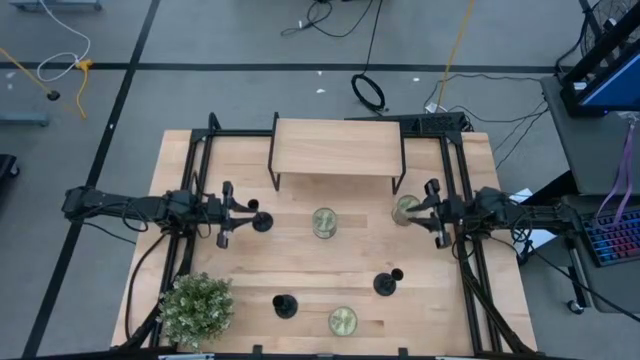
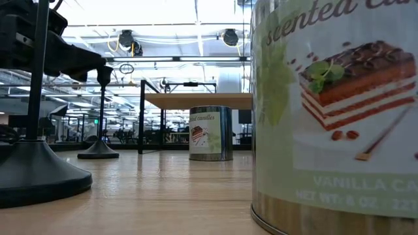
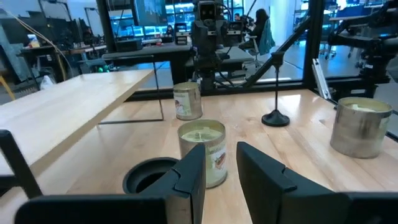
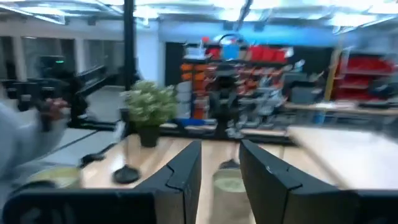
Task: Pick & Place candle stick holders
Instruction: Put the top black candle holder on the shelf
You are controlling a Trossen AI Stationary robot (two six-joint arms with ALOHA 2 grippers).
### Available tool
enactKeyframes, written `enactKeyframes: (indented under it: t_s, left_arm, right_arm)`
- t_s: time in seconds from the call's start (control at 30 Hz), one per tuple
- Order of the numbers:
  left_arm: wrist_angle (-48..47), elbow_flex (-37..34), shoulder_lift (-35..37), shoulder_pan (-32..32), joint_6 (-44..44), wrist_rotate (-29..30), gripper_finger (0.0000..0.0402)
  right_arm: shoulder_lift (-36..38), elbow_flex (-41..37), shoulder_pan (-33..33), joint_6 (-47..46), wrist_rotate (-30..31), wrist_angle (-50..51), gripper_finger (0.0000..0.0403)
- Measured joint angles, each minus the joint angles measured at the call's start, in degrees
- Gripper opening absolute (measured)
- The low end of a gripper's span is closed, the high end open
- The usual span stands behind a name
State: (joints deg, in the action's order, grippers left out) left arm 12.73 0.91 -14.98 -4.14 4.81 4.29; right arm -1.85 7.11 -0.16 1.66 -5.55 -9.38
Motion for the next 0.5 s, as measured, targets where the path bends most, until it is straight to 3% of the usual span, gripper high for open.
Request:
enactKeyframes:
  t_s: [0.17, 0.27, 0.4, 0.5]
  left_arm:
    - [-0.5, 0.0, 0.0, 0.0, 1.2, 3.7, 0.0097]
    - [1.6, 0.0, 0.0, 0.0, 2.3, 7.6, 0.0097]
    - [6.8, 0.0, 0.0, 0.1, 2.0, 14.5, 0.0097]
    - [8.2, 0.0, 0.0, 0.0, -0.9, 14.8, 0.0097]
  right_arm:
    - [-0.4, 0.0, 0.0, 9.5, 17.0, -1.3, 0.0102]
    - [-1.4, 0.0, 0.0, 9.4, 28.4, -1.3, 0.0102]
    - [-3.4, 0.1, -0.2, 6.7, 29.4, -0.9, 0.0102]
    - [-5.3, 1.4, -0.2, 5.5, 29.4, -0.7, 0.0103]
